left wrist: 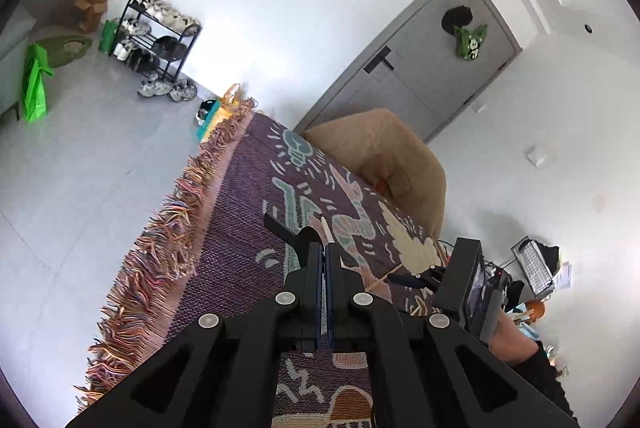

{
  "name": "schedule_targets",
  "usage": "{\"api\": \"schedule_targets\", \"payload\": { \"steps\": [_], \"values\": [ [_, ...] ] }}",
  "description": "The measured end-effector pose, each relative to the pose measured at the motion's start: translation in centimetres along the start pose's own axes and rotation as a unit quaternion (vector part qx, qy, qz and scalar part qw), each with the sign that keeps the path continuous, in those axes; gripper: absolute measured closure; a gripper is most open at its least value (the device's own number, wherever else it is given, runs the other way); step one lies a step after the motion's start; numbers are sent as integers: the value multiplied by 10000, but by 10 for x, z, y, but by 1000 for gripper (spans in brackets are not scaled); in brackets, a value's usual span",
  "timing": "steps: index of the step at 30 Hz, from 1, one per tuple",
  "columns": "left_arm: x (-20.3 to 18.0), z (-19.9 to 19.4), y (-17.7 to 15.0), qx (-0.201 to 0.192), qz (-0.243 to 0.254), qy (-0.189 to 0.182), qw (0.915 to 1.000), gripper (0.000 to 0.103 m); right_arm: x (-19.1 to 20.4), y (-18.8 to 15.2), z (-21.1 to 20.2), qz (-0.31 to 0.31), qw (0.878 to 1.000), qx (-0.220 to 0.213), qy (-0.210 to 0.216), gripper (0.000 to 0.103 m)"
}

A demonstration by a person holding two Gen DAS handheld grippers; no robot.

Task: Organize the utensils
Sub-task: 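Close the right gripper on a chopstick beside the white spoon while the left holds the black fork, then lift the chopstick with the right gripper while the left tool holds the black fork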

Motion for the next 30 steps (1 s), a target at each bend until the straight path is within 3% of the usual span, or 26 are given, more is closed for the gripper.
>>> {"api": "schedule_targets", "payload": {
  "steps": [5,9,11,13,16,24,30],
  "values": [
    [13,-2,3,-33,-127,-28,9999,103,-2,7,14,-692,9963,499,-109,56],
    [24,-6,5,-44,-185,-23,9998,103,0,11,27,-1237,9882,896,-114,63],
    [27,-8,6,-48,-195,-18,9998,103,3,14,27,-1416,9855,934,-42,70],
    [29,-9,7,-53,-203,-9,9998,103,9,15,28,-1489,9838,997,82,86],
    [30,-9,7,-49,-206,-29,9998,103,15,14,26,-1568,9829,970,30,93],
    [7,-1,2,36,-93,-225,9997,103,-4,16,-40,-628,9975,309,-24,97],
    [-31,2,-7,92,185,-447,9988,103,-27,6,-116,292,9988,-354,-198,98]
  ]
}}
Point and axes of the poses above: each gripper's, at about its wrist camera, not at the fingertips, and z roughly the way its jaws point, x to its left, y to its top, the point moved 8 cm from there along z, roughly the way its jaws point, and after that the axes turned 1 degree about z, right-handed, at the moved point
